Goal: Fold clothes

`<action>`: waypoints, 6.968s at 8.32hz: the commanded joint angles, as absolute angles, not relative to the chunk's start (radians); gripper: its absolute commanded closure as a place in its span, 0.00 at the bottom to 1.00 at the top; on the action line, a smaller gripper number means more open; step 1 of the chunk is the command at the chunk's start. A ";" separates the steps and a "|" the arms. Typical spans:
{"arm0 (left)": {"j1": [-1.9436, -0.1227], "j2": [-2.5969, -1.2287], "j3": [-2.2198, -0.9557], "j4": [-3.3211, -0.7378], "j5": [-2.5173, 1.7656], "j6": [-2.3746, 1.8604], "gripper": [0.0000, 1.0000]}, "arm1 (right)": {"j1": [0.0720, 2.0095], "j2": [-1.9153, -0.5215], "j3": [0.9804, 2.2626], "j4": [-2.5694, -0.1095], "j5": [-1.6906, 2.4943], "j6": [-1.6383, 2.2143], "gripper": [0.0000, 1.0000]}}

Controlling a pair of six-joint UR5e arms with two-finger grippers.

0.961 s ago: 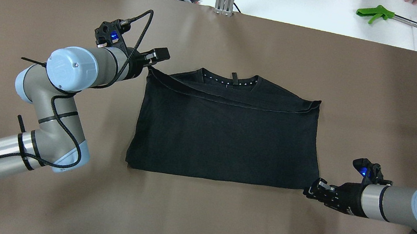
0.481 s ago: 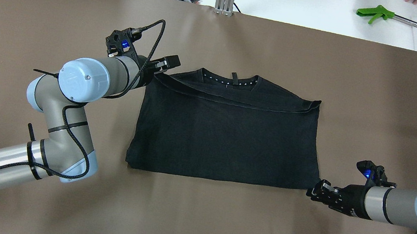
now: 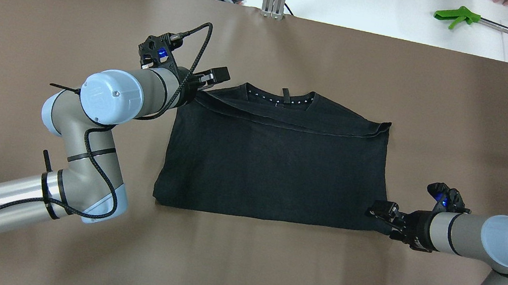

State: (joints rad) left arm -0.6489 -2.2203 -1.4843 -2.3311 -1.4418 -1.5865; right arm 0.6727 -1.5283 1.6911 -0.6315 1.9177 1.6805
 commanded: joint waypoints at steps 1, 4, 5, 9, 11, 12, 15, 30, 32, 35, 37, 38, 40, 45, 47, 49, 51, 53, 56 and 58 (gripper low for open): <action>-0.647 -2.224 -1.482 -2.330 -1.443 -1.577 0.06 | 0.670 -1.457 1.687 -0.747 1.876 1.674 0.08; -0.647 -2.252 -1.480 -2.293 -1.443 -1.577 0.06 | 0.680 -1.466 1.697 -0.747 1.884 1.667 0.07; -0.647 -2.252 -1.482 -2.293 -1.443 -1.577 0.06 | 0.687 -1.480 1.698 -0.738 1.888 1.667 0.06; -0.647 -2.256 -1.480 -2.290 -1.443 -1.577 0.06 | 0.686 -1.566 1.723 -0.663 1.878 1.667 0.06; -0.647 -2.266 -1.480 -2.280 -1.443 -1.577 0.06 | 0.680 -1.559 1.714 -0.661 1.870 1.674 0.06; -0.649 -2.264 -1.479 -2.278 -1.443 -1.575 0.06 | 0.677 -1.557 1.709 -0.661 1.868 1.677 0.06; -0.649 -2.260 -1.479 -2.279 -1.443 -1.574 0.06 | 0.667 -1.551 1.686 -0.661 1.868 1.671 0.06; -0.647 -2.260 -1.480 -2.279 -1.445 -1.574 0.06 | 0.491 -1.620 1.937 -0.680 1.951 1.681 1.00; -0.641 -2.263 -1.480 -2.279 -1.443 -1.575 0.06 | 0.422 -1.609 1.976 -0.678 1.942 1.678 1.00; -0.628 -2.255 -1.486 -2.283 -1.437 -1.575 0.06 | 0.316 -1.559 1.988 -0.680 1.882 1.678 1.00; -0.629 -2.255 -1.480 -2.281 -1.437 -1.575 0.06 | 0.258 -1.513 1.988 -0.680 1.870 1.678 0.94; -0.633 -2.253 -1.480 -2.280 -1.437 -1.580 0.06 | 0.224 -1.472 1.988 -0.690 1.868 1.681 0.47; -0.658 -2.225 -1.480 -2.279 -1.448 -1.586 0.06 | 0.224 -1.451 1.987 -0.755 1.783 1.666 0.05; -0.666 -2.177 -1.517 -2.220 -1.576 -1.604 0.06 | 0.441 -1.450 1.942 -0.840 1.720 1.521 0.05; -0.661 -2.114 -1.603 -2.198 -1.632 -1.655 0.06 | 0.494 -1.370 1.902 -0.885 1.660 1.403 0.06; -0.658 -1.934 -1.644 -2.450 -1.710 -1.658 0.06 | 0.525 -1.370 1.896 -0.885 1.658 1.396 0.06; -0.660 -1.914 -1.614 -2.456 -1.724 -1.640 0.06 | 0.523 -1.370 1.885 -0.882 1.652 1.400 0.06; -0.660 -1.890 -1.601 -2.457 -1.726 -1.599 0.06 | 0.523 -1.371 1.884 -0.882 1.652 1.405 0.06; -0.661 -1.881 -1.598 -2.456 -1.726 -1.582 0.06 | 0.523 -1.371 1.885 -0.871 1.652 1.407 0.06; -0.650 -1.861 -1.598 -2.457 -1.724 -1.582 0.06 | 0.525 -1.371 1.884 -0.870 1.652 1.408 0.06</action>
